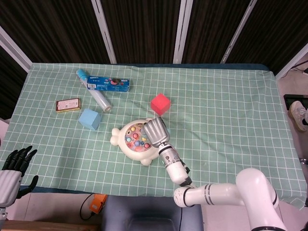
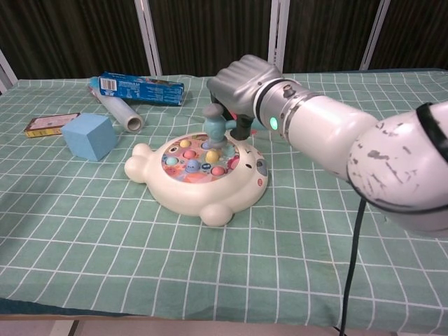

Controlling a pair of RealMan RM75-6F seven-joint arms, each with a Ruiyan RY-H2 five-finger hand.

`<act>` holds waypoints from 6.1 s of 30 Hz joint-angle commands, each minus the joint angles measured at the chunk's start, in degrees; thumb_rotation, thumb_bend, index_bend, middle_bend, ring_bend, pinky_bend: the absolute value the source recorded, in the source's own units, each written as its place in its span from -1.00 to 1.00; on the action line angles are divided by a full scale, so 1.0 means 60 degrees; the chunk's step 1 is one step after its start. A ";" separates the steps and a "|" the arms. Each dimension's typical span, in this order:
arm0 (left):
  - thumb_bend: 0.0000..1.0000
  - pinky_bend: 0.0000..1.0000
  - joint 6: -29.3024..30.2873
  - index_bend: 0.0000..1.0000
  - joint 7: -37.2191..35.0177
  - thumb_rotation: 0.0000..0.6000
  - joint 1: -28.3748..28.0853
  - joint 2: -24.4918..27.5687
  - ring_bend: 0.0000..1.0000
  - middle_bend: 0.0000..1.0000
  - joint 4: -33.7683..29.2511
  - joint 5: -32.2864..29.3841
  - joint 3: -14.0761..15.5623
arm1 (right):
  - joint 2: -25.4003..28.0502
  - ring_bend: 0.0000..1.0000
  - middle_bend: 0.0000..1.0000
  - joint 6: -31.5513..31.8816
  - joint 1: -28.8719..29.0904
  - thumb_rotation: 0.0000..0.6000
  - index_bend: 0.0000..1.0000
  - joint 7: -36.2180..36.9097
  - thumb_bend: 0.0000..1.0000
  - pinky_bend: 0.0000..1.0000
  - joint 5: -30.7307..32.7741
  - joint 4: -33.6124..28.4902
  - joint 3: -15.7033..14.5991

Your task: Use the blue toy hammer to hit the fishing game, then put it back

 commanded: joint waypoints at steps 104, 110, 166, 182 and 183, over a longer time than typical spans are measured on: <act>-0.03 -0.86 -0.0459 -1.00 0.0697 1.00 -0.0174 -0.0228 -1.00 -0.85 -0.0190 -0.0386 -0.0097 | -0.0306 0.45 0.49 -0.2687 -0.4084 1.00 0.77 1.2670 -0.25 0.53 -0.6300 0.8648 -0.1032; -0.03 -0.86 -0.0461 -1.00 0.0708 1.00 -0.0176 -0.0234 -1.00 -0.85 -0.0190 -0.0391 -0.0099 | -0.0328 0.44 0.49 -0.2749 -0.4078 1.00 0.77 1.2702 -0.26 0.53 -0.6328 0.8706 -0.0963; -0.02 -0.86 -0.0578 -1.00 0.0824 1.00 -0.0218 -0.0249 -0.96 -0.82 -0.0213 -0.0498 -0.0108 | -0.0349 0.34 0.11 -0.3311 -0.3996 1.00 0.22 1.3454 -0.36 0.41 -0.6115 0.9124 -0.0394; -0.02 -0.86 -0.0546 -1.00 0.0812 1.00 -0.0207 -0.0246 -0.95 -0.82 -0.0214 -0.0481 -0.0103 | -0.0332 0.33 0.11 -0.3334 -0.3951 1.00 0.21 1.3367 -0.36 0.41 -0.6033 0.9224 -0.0279; -0.02 -0.86 -0.0546 -1.00 0.0813 1.00 -0.0209 -0.0244 -0.95 -0.82 -0.0217 -0.0483 -0.0106 | -0.0319 0.33 0.11 -0.3329 -0.3950 1.00 0.21 1.3358 -0.36 0.41 -0.6036 0.9211 -0.0280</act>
